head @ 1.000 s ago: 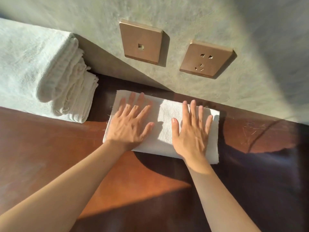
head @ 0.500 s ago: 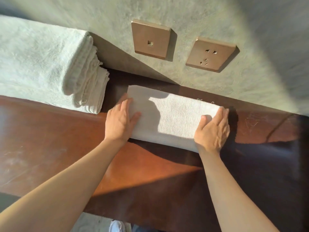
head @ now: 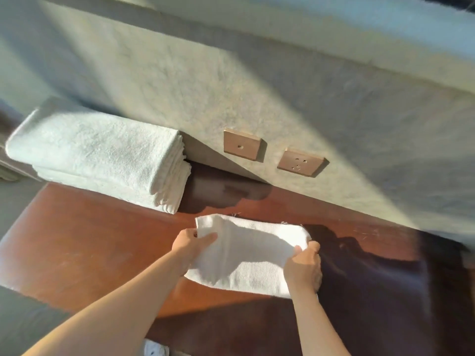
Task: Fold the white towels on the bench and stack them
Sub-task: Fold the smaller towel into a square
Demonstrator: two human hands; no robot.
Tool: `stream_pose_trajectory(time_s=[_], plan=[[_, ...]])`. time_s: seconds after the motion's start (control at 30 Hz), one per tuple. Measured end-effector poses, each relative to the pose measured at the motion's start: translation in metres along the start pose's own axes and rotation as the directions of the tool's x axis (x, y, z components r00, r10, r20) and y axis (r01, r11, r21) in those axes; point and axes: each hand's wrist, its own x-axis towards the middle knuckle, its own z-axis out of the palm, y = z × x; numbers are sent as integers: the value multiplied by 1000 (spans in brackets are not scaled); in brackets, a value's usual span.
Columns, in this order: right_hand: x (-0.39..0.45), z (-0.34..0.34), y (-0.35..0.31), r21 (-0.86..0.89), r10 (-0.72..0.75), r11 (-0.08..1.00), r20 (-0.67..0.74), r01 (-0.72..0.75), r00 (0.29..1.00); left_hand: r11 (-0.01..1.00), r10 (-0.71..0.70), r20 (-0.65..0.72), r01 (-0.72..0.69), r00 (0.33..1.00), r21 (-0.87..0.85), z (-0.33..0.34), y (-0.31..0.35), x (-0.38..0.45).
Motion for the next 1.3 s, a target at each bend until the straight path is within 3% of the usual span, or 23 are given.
stream_pose_trajectory(time_s=[0.13,0.27,0.4,0.53,0.7,0.77,0.93,1.1,1.17,1.2,1.23,1.3], plan=[[-27,-31,-48,14,-102,995,-17,102,995,962,245,-13,-242,969,130,-50,21,-31],[-63,-60,-115,101,-211,971,-75,218,975,855,512,-38,-504,858,126,-129,47,-55],[-94,-71,-183,190,-307,923,-159,334,938,743,669,-92,-661,737,104,-228,74,-55],[-124,-52,-250,267,-359,884,-139,384,923,653,757,-146,-747,637,124,-323,99,-31],[-136,9,-327,267,-386,875,-120,404,915,759,647,-327,-621,689,193,-414,131,33],[-134,35,-348,228,-376,891,-114,393,920,781,624,-315,-556,715,284,-434,137,66],[-125,83,-359,167,-252,950,-81,262,964,842,470,-191,-372,862,391,-432,120,125],[-133,89,-354,19,-250,966,-211,259,945,861,465,-227,-377,855,342,-426,114,126],[-145,92,-363,-163,-388,921,-326,353,862,768,573,-254,-401,780,499,-419,109,114],[-152,96,-370,-230,-491,870,-349,435,798,662,680,-256,-426,687,616,-412,105,107],[-159,101,-379,-259,-586,810,-321,526,744,554,776,-218,-476,592,683,-403,104,98],[-166,116,-396,-268,-700,707,-136,654,701,375,872,-23,-636,489,674,-382,107,86]])
